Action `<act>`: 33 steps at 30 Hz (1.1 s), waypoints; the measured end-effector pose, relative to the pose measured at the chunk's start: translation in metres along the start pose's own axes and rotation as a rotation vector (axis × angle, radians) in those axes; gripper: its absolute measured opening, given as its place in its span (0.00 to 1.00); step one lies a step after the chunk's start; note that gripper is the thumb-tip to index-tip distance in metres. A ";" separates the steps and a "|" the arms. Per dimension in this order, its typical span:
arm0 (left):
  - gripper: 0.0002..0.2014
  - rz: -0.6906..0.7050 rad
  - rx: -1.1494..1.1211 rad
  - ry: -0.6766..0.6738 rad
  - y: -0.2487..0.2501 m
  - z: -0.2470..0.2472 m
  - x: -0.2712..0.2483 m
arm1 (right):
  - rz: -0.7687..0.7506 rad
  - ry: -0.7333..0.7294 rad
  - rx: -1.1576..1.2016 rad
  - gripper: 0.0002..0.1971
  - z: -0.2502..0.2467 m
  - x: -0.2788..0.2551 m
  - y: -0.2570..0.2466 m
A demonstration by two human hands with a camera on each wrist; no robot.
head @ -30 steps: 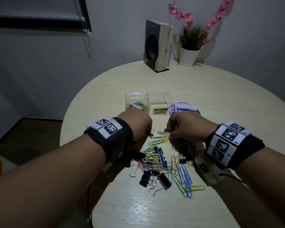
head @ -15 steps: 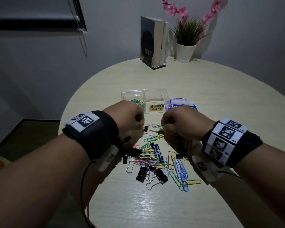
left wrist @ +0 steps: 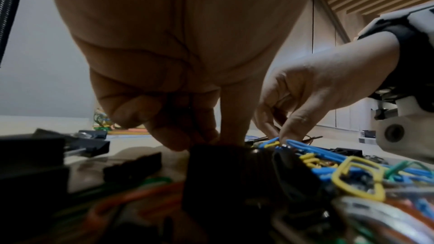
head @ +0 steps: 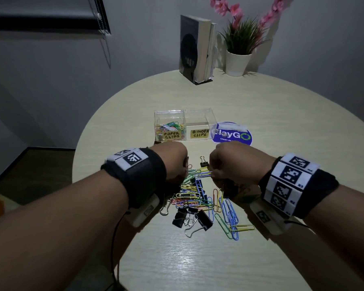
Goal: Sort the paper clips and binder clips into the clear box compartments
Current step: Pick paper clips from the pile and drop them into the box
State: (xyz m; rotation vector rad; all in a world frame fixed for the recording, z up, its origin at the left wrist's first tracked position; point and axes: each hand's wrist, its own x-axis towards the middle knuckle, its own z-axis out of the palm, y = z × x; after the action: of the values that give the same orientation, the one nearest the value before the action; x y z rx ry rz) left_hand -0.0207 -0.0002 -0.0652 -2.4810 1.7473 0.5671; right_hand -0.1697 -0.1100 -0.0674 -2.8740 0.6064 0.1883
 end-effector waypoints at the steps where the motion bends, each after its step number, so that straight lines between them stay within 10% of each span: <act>1: 0.12 -0.002 0.007 0.012 -0.001 0.000 0.000 | -0.004 0.011 -0.001 0.08 0.001 0.000 0.000; 12: 0.05 -0.018 -0.232 0.150 -0.025 -0.016 -0.008 | 0.011 0.008 0.275 0.05 -0.015 0.003 0.008; 24: 0.06 -0.178 -0.995 0.634 -0.069 -0.059 0.019 | 0.160 0.315 1.051 0.01 -0.068 0.067 -0.012; 33: 0.09 -0.343 -0.812 0.650 -0.078 -0.040 0.047 | 0.275 0.459 0.994 0.03 -0.042 0.125 -0.036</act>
State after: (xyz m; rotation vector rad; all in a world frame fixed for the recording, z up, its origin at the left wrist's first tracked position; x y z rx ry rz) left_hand 0.0747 -0.0245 -0.0564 -3.7811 1.2950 0.5479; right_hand -0.0378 -0.1355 -0.0414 -1.8504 0.8538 -0.5867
